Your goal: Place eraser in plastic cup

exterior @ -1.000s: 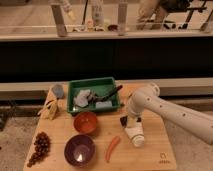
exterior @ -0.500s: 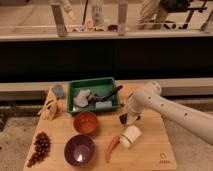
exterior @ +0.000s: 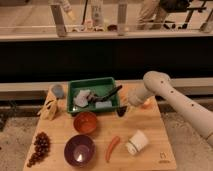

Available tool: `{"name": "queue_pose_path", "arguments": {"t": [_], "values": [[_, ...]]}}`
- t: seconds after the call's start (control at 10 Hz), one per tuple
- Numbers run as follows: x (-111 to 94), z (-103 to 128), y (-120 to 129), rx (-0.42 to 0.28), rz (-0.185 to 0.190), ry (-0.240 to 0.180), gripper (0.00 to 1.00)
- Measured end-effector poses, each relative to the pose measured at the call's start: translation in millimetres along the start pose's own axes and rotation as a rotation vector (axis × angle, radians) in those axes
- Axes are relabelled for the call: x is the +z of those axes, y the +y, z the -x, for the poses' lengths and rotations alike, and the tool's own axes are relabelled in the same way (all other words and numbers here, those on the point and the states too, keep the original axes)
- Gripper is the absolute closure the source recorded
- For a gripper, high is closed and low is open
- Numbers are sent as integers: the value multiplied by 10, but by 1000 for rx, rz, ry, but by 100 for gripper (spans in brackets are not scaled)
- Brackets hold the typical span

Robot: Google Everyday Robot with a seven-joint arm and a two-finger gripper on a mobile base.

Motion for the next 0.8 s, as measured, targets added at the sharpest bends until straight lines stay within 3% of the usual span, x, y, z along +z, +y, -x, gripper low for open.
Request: {"name": "queue_pose_path", "arguments": {"t": [0.4, 0.8], "values": [[283, 653, -380, -101, 65, -74, 98], [733, 1448, -855, -228, 135, -131, 98]]}}
